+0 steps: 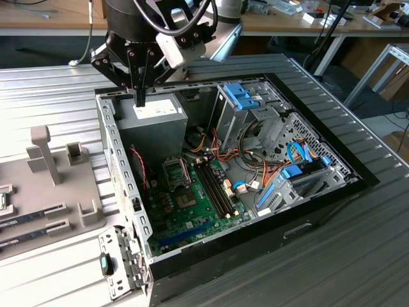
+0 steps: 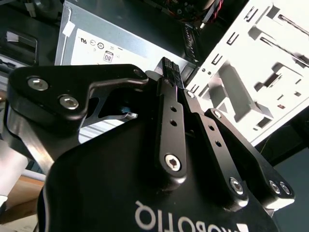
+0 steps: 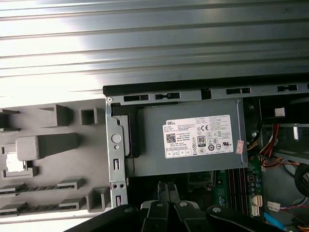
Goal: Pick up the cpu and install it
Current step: 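Reach for the cpu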
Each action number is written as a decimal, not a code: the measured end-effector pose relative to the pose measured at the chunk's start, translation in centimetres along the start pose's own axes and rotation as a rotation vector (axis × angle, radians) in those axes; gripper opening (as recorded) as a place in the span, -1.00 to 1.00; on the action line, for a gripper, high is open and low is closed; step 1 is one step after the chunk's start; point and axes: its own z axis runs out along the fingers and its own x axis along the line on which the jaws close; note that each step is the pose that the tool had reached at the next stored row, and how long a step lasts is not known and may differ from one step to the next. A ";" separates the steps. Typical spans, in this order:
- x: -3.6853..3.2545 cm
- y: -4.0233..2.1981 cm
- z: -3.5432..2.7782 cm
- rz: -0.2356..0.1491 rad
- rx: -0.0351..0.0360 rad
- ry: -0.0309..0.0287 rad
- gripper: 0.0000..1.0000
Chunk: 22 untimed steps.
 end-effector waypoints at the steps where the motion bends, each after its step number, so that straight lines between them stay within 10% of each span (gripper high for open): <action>1: 0.04 0.00 0.00 0.000 0.0000 0.0000 -0.79; 22: 0.94 -0.07 0.03 0.000 0.0000 0.0000 -0.79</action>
